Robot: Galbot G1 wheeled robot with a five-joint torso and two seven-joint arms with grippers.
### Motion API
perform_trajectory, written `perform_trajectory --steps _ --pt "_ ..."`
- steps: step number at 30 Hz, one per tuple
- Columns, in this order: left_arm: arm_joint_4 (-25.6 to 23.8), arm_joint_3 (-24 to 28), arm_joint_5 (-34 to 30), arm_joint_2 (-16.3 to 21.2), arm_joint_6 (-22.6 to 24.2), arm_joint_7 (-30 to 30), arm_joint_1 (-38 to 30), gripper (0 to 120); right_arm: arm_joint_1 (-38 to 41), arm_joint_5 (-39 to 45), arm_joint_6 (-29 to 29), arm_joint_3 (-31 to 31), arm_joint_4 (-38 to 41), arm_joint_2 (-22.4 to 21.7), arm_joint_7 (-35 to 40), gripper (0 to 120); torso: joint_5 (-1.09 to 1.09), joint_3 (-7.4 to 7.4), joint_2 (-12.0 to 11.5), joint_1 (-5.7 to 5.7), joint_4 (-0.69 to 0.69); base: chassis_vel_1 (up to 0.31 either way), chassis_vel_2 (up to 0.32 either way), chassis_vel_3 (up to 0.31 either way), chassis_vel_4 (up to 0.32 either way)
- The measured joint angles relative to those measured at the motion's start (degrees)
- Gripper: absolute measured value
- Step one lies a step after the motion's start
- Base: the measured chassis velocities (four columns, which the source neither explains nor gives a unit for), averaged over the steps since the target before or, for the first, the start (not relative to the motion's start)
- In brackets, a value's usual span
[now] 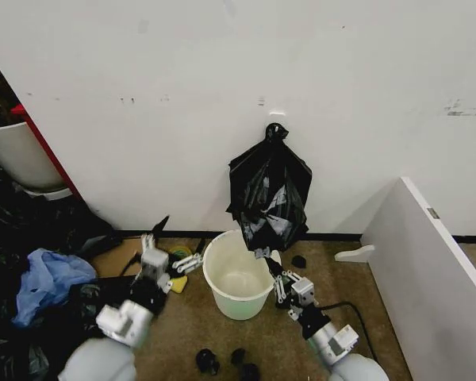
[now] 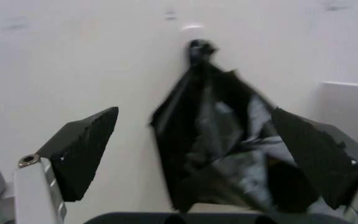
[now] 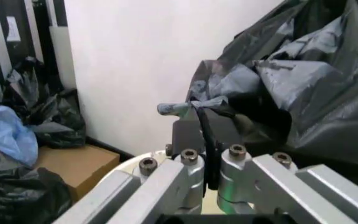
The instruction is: Place the garbage bag over the trash bin.
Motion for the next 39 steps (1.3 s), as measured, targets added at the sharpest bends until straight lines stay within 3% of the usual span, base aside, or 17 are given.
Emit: perform_trajectory --steps 3,7,9,14,15,17,22,35,39 --pt "0.05 3.80 -3.96 3.93 2.44 -0.06 -5.73 97 -0.10 -0.59 0.31 0.02 -0.31 0.45 0.02 0 0.03 0.00 0.00 0.00 0.00 0.000 0.000 0.000 0.000" --pt "3.44 15.92 -11.82 9.56 6.96 -1.04 -23.46 95 -0.01 -0.96 0.99 0.49 -0.65 0.78 0.01 0 0.03 0.00 0.00 0.00 0.00 0.000 0.000 0.000 0.000" --pt "4.42 18.01 -12.33 9.92 7.36 -0.97 -26.34 95 0.09 -0.96 1.02 0.55 -0.65 0.88 0.01 0 0.03 0.00 0.00 0.00 0.00 0.000 0.000 0.000 0.000" --pt "8.86 31.18 -14.00 10.73 13.43 -1.06 -40.38 91 0.10 -0.90 1.20 0.97 -0.43 1.44 0.02 0 0.02 0.00 0.00 0.00 0.01 0.000 0.000 0.000 0.000" --pt "8.86 31.18 -14.00 10.73 13.43 -1.06 -40.38 91 0.10 -0.90 1.20 0.97 -0.43 1.44 0.02 0 0.02 0.00 0.00 0.00 0.01 0.000 0.000 0.000 0.000" --pt "10.30 35.84 -15.35 10.85 14.34 0.25 -45.10 87 -0.46 -0.94 1.50 1.02 -0.29 1.60 -0.06 0 0.01 0.00 0.00 0.00 0.01 0.000 0.000 0.000 0.000" --pt "14.39 43.70 -18.44 9.27 12.74 4.86 -54.93 86 -0.93 -1.25 2.03 1.12 0.69 1.59 -0.72 0 0.03 -0.01 0.00 0.00 0.01 0.000 0.000 0.000 0.000" --pt "23.99 57.28 -19.60 1.75 14.37 7.67 -66.81 87 -1.08 -0.05 1.85 1.68 3.12 1.25 -0.90 0 0.03 -0.01 0.00 -0.01 0.01 0.000 0.000 0.000 0.000" --pt "26.72 59.46 -18.67 -0.12 14.44 7.74 -67.93 76 -0.93 0.21 1.72 1.63 3.49 1.34 -0.86 0 0.02 -0.01 0.00 -0.01 0.01 0.000 0.000 0.000 0.000"
